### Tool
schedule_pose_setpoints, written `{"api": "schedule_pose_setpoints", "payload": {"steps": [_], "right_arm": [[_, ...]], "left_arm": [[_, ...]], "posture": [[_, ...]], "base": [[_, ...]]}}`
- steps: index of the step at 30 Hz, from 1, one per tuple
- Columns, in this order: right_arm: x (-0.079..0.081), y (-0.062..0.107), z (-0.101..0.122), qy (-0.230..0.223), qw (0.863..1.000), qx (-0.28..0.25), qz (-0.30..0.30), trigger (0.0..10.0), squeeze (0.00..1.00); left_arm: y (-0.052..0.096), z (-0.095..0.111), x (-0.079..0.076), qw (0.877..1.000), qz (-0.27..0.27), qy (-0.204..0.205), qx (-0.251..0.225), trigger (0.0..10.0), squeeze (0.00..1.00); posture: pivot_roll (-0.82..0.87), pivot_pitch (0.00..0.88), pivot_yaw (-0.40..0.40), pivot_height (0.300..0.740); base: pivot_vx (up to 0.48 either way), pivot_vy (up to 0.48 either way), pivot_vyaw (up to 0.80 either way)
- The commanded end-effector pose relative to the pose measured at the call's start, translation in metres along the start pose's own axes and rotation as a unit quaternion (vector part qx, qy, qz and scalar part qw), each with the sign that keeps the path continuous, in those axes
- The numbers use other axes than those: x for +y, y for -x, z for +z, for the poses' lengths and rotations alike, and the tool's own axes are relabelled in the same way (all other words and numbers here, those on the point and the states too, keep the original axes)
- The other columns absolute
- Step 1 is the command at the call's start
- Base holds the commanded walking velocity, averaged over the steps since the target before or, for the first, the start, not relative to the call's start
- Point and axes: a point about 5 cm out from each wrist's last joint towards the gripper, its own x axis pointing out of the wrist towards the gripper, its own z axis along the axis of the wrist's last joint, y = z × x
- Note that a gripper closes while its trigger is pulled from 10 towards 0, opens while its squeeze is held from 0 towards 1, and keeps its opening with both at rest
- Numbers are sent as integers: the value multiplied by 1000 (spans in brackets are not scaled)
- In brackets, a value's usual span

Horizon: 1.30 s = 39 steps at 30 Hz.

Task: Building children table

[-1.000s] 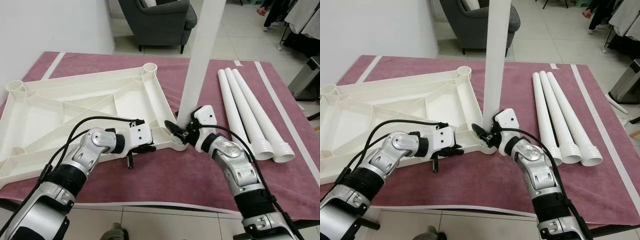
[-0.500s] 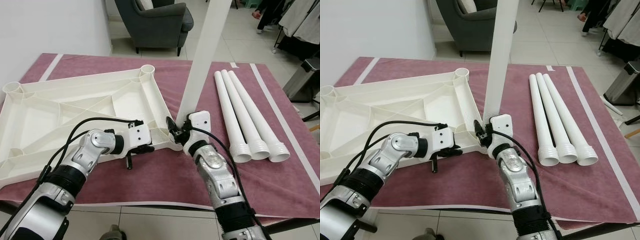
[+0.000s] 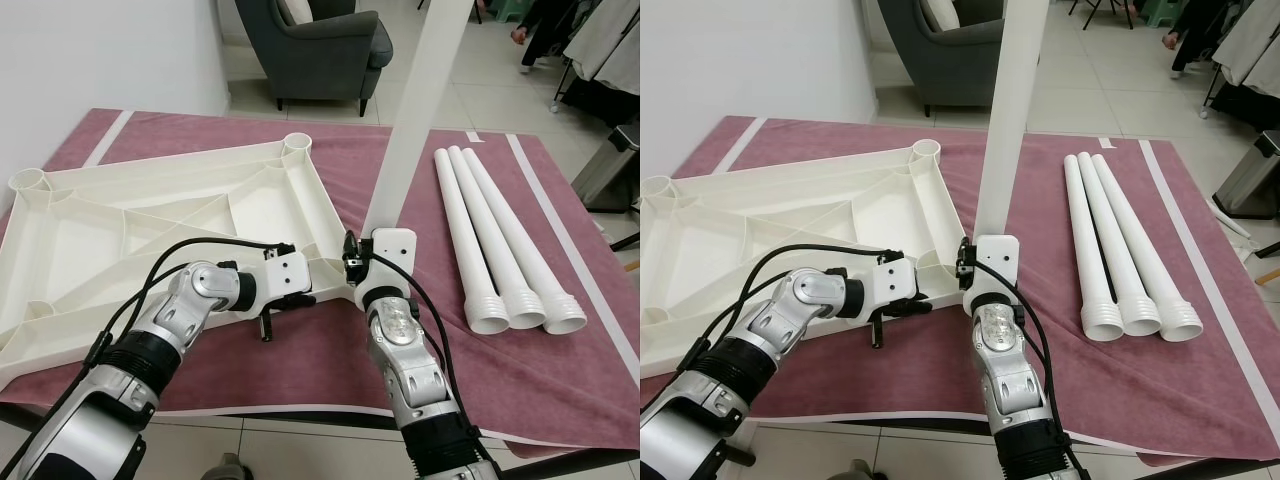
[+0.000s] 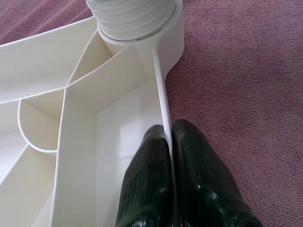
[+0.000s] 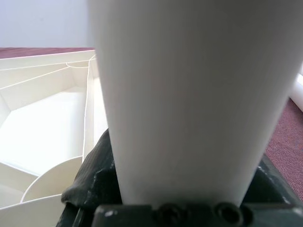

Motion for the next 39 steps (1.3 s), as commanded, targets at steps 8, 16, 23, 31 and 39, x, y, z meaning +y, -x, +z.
{"api": "schedule_pose_setpoints", "payload": {"steps": [8,16,23,31,39], "right_arm": [[-24,12,-45,-9,994,96,-58,10000,1000],[-16,5,-21,-26,999,31,14,10000,0],[-17,1,-8,-31,999,0,42,10000,0],[-24,1,19,7,993,-66,96,10000,0],[-25,2,26,20,990,-80,115,10000,0]], "left_arm": [[5,-2,-1,1000,-5,-7,-8,0,0],[5,-1,0,1000,-4,-7,-8,0,0],[5,-1,1,1000,-4,-8,-8,0,0],[5,-1,1,1000,-4,-7,-9,0,0],[5,-1,1,1000,-3,-8,-8,0,0]], "posture": [[86,69,34,740],[86,68,35,740],[87,67,34,740],[83,66,35,740],[82,64,36,740]], "base": [[0,0,0],[0,0,0],[0,0,0],[0,0,0],[0,0,0]]}}
